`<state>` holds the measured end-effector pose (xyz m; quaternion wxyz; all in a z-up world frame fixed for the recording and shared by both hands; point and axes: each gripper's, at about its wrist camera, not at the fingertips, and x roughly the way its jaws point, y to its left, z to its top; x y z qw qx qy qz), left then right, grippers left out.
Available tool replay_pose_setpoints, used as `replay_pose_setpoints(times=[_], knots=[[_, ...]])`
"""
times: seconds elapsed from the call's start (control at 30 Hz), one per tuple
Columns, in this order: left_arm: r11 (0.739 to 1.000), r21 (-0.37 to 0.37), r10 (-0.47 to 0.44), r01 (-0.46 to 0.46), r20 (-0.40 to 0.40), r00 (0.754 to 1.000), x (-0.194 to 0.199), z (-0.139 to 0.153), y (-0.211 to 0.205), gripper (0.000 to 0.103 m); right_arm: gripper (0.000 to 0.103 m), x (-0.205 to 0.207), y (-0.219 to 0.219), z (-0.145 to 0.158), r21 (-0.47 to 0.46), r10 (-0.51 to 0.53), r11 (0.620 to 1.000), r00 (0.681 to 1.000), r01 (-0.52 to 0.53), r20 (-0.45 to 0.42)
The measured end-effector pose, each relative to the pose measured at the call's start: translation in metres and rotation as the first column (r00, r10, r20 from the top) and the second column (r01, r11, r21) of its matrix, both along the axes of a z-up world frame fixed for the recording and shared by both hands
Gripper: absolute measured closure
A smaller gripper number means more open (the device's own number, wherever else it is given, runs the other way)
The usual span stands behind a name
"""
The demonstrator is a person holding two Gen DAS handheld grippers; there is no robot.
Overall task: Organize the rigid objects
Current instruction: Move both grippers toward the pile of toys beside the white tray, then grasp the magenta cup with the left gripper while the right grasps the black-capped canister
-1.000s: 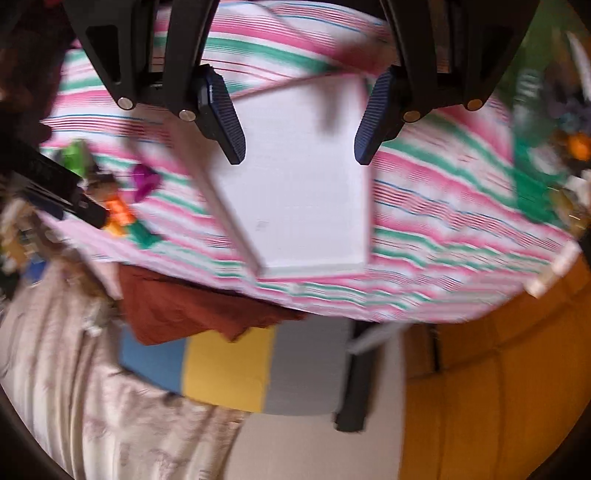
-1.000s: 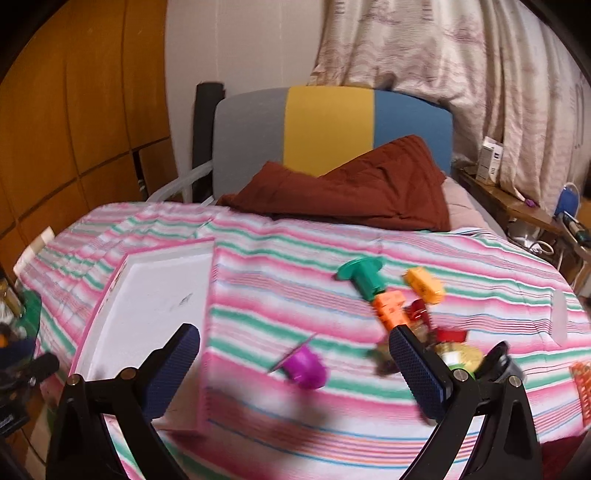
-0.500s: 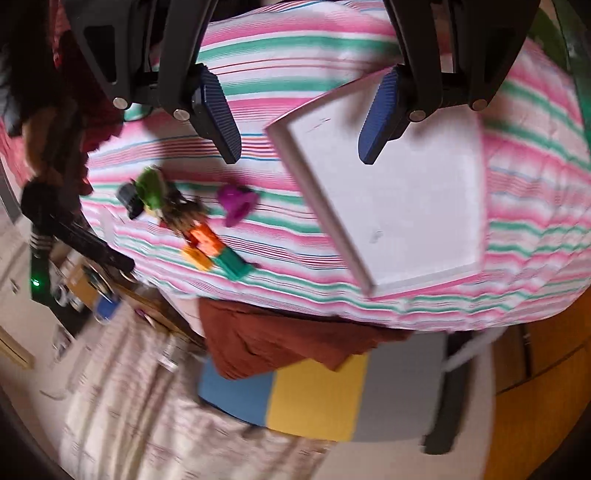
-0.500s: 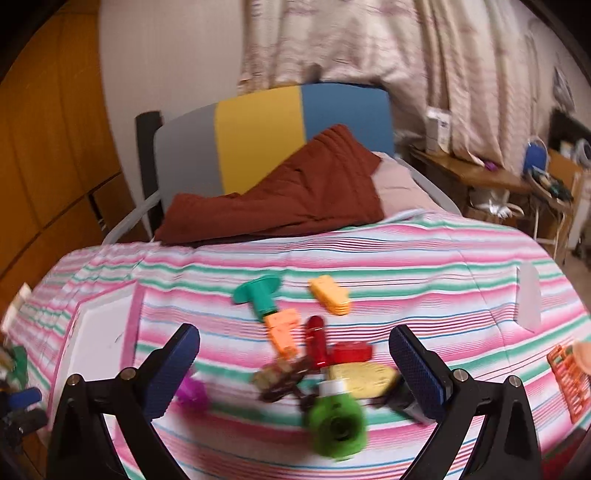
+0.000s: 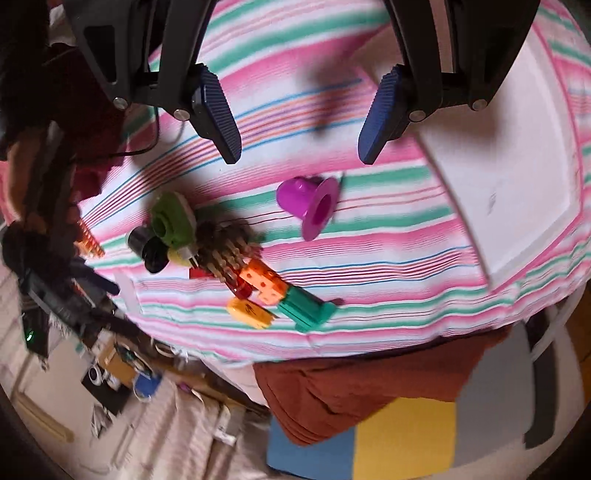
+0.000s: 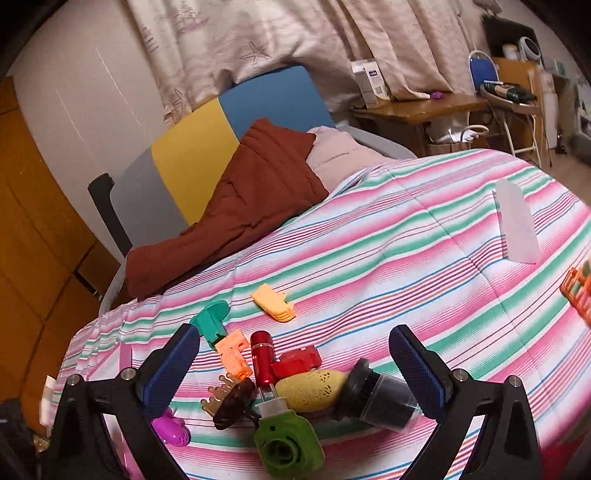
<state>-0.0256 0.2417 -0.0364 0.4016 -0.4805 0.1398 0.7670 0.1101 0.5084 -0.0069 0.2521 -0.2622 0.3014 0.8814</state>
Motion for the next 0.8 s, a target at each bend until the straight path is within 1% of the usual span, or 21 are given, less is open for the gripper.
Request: replay_pose_setpoints(times=[0.03, 0.1, 0.2, 0.3, 0.4, 0.43, 0.47, 0.5, 0.53, 0.57, 0.6, 0.67, 0.73, 0.77, 0.8], knots=[[1.0, -0.022, 0.001, 0.0, 0.008, 1.0, -0.003, -0.006, 0.007, 0.036, 0.0, 0.0, 0.0, 0.0, -0.001, -0.005, 1.0, 1.0, 0.005, 0.0], [0.999, -0.04, 0.004, -0.003, 0.032, 0.999, -0.009, -0.016, 0.019, 0.037, 0.0, 0.001, 0.0, 0.0, -0.004, -0.007, 1.0, 1.0, 0.007, -0.002], [0.996, -0.083, 0.021, -0.02, 0.009, 1.0, -0.016, -0.027, 0.034, 0.038, 0.0, 0.001, 0.0, 0.0, -0.015, -0.002, 1.0, 1.0, 0.002, -0.008], [0.992, -0.119, 0.032, -0.03, 0.013, 0.999, -0.023, -0.035, 0.046, 0.038, 0.0, 0.0, 0.0, -0.001, -0.023, 0.009, 1.0, 1.0, -0.009, -0.01], [0.992, -0.121, 0.029, -0.024, 0.038, 0.999, -0.029, -0.043, 0.054, 0.039, 0.0, 0.001, -0.001, 0.001, -0.014, 0.008, 1.0, 1.0, -0.008, -0.014], [0.992, -0.123, 0.027, -0.022, 0.041, 0.999, -0.031, -0.048, 0.057, 0.049, 0.0, 0.004, 0.0, 0.003, -0.005, -0.008, 1.0, 1.0, 0.008, -0.024], [0.992, -0.128, 0.029, -0.023, 0.042, 0.999, -0.031, -0.051, 0.058, 0.048, 0.0, 0.008, 0.002, 0.005, -0.002, -0.027, 1.0, 0.999, 0.027, -0.034], [0.993, -0.113, 0.03, -0.026, 0.032, 0.999, -0.029, -0.051, 0.057, 0.049, 0.0, 0.012, 0.006, 0.005, -0.01, -0.051, 0.999, 0.998, 0.05, -0.049], [0.995, -0.093, 0.023, -0.02, 0.03, 0.999, -0.028, -0.05, 0.055, 0.049, 0.0, 0.017, 0.011, 0.003, -0.04, -0.07, 0.997, 0.996, 0.067, -0.059], [0.997, -0.073, 0.013, -0.01, 0.037, 0.999, -0.025, -0.05, 0.053, 0.049, 0.0, 0.019, 0.016, -0.001, -0.076, -0.087, 0.994, 0.995, 0.082, -0.056], [0.998, -0.065, 0.012, -0.01, 0.028, 1.0, -0.023, -0.049, 0.051, 0.05, 0.0, 0.019, 0.02, -0.003, -0.101, -0.099, 0.99, 0.994, 0.094, -0.046], [0.998, -0.054, 0.015, -0.015, -0.01, 1.0, -0.018, -0.044, 0.045, 0.051, 0.0, 0.017, 0.028, -0.014, -0.158, -0.119, 0.98, 0.993, 0.119, 0.007], [1.0, -0.023, 0.019, -0.019, -0.009, 1.0, -0.012, -0.039, 0.038, 0.052, 0.0, 0.015, 0.032, -0.023, -0.185, -0.124, 0.974, 0.99, 0.133, 0.059], [1.0, -0.011, 0.021, -0.021, -0.011, 1.0, -0.011, -0.037, 0.035, 0.052, 0.0, 0.014, 0.033, -0.027, -0.19, -0.129, 0.971, 0.987, 0.145, 0.095], [1.0, 0.002, 0.023, -0.023, -0.015, 1.0, -0.007, -0.033, 0.031, 0.052, 0.0, 0.013, 0.034, -0.029, -0.192, -0.129, 0.97, 0.985, 0.149, 0.114]])
